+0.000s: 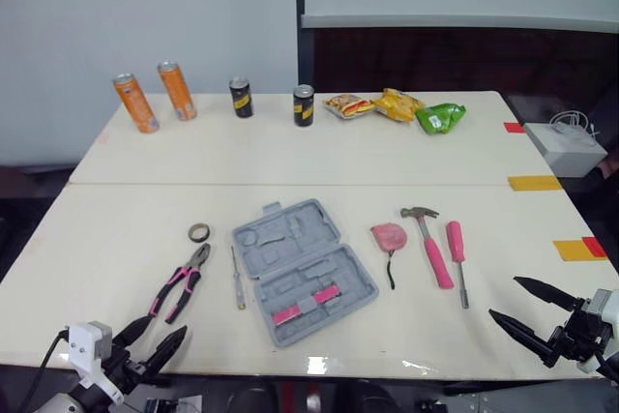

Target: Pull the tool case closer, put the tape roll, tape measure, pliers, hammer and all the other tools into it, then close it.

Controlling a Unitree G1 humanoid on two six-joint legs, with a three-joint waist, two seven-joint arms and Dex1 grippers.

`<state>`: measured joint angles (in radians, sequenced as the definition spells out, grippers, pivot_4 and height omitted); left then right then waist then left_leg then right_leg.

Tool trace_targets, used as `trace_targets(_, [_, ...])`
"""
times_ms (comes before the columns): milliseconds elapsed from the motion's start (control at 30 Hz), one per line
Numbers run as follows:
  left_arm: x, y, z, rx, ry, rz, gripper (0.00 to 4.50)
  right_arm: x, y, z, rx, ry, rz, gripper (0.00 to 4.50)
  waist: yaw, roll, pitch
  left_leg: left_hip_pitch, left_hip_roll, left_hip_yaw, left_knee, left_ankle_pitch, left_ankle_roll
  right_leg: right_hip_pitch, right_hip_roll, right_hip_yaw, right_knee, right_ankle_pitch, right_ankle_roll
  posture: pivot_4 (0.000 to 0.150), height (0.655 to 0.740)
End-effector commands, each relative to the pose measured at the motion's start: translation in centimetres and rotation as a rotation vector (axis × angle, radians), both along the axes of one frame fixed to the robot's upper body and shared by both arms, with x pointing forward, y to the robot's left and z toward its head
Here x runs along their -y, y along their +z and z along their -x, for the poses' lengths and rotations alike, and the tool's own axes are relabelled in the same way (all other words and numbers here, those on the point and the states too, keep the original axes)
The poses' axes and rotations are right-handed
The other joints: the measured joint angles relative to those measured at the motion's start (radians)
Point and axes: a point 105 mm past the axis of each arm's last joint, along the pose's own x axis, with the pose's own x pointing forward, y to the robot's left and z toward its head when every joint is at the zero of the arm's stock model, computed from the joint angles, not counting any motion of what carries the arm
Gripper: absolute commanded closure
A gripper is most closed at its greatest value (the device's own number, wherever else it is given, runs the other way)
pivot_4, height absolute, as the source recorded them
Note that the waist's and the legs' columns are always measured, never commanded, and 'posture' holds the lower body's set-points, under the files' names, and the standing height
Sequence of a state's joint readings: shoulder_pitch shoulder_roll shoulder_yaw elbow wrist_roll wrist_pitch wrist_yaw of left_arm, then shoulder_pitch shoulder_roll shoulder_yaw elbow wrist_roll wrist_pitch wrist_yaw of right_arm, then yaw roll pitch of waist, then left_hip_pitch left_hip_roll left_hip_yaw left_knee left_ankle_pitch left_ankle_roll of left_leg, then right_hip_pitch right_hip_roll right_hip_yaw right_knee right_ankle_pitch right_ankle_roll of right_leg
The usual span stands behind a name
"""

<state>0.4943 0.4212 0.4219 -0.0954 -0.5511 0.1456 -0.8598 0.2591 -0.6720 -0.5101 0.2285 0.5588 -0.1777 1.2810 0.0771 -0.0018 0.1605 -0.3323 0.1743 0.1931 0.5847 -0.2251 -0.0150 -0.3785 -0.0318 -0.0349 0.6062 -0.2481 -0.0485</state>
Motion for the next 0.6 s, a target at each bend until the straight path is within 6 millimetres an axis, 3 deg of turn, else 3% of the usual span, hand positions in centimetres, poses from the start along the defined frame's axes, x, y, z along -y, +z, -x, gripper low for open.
trace_targets(33, [-1.4,-0.5,0.2,0.033,0.001,-0.013,0.00,-0.2,1.0,-0.3,0.043,0.008,0.005,0.02,0.000,0.000,0.000,0.000,0.000,0.000,0.000,0.000,0.000,0.000,0.000,0.000,0.000,0.000,0.000,0.150,0.7400])
trace_targets(133, [-3.3,0.2,1.0,0.096,-0.003,0.015,0.00,-1.4,2.0,-1.3,0.070,0.033,-0.017,0.02,-0.004,0.002,-0.001,0.001,0.000,0.000,0.000,0.000,0.000,0.000,0.000,0.000,0.001,0.000,0.000,0.150,0.7400])
trace_targets(200, [-3.0,1.6,1.0,0.130,-0.046,0.008,0.00,-2.1,2.4,-2.1,0.065,0.037,-0.028,0.02,-0.005,-0.003,-0.001,0.001,0.000,0.000,0.000,0.000,0.000,0.000,0.001,0.000,0.001,0.000,0.000,0.150,0.7400])
trace_targets(300, [-2.3,2.9,0.7,0.161,-0.100,-0.005,0.00,-3.1,3.0,-3.2,0.065,0.038,-0.025,0.02,-0.001,-0.005,-0.001,0.000,0.000,0.000,0.000,0.000,0.000,0.000,0.000,0.000,0.000,0.000,0.000,0.150,0.7400])
trace_targets(600, [2.0,8.3,-2.9,0.221,-0.250,-0.090,0.00,-9.5,6.5,-8.4,0.094,0.161,0.093,0.02,0.000,-0.001,0.000,0.001,-0.001,0.001,0.000,0.001,-0.001,-0.001,-0.002,0.000,0.006,0.000,-0.001,0.150,0.7400])
